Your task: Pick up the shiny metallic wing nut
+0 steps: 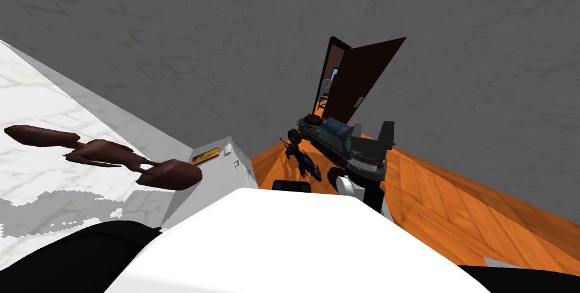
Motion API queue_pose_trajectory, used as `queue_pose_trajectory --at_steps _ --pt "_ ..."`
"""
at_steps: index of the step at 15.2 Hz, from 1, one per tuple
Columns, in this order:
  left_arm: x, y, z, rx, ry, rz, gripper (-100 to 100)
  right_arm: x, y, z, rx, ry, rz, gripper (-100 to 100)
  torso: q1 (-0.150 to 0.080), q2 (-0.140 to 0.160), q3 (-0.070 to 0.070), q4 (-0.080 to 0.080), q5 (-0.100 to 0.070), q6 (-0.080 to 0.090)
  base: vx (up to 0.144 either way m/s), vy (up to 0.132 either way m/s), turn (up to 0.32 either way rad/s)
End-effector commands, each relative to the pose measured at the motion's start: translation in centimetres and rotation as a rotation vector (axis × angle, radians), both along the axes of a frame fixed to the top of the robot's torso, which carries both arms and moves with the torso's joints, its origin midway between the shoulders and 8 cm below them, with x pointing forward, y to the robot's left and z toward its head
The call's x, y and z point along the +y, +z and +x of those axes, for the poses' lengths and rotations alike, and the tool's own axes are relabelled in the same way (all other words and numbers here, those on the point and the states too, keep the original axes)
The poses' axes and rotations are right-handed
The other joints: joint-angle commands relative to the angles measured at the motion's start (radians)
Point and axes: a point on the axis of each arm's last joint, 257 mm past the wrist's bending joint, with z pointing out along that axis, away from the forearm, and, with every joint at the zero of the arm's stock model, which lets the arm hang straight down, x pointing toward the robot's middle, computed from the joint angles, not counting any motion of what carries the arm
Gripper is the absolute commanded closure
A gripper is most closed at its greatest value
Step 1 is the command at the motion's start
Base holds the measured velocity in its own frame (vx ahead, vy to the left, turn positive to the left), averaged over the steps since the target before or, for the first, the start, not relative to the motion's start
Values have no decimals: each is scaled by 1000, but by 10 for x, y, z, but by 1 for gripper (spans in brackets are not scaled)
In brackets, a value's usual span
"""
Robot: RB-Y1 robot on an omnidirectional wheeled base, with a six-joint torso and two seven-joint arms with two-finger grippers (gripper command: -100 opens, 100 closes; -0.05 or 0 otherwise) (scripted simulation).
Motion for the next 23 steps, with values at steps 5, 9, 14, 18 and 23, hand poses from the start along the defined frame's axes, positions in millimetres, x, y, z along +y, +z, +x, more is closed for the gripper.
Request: queue_pose_trajectory --at_steps 5,9,14,18,23 --pt "-9 -1 -27 51 33 -50 -100 0 0 0 0 0 0 0 0 1 0 0 0 0 50 32 -51" --pt "19 -2 -27 75 20 -15 -100 0 0 0 0 0 0 0 -4 3 2 1 -1 0 19 -24 76" --pt "39 1 -16 68 -19 13 -100 0 0 0 0 0 0 0 -5 3 2 1 -1 0 15 -34 69" --pt "50 1 -13 71 -32 23 -100 0 0 0 0 0 0 0 -4 3 2 1 -1 0 17 -24 48" --pt "64 -3 -7 71 -38 23 -100 0 0 0 0 0 0 0 -5 3 2 1 -1 0 14 -28 74"
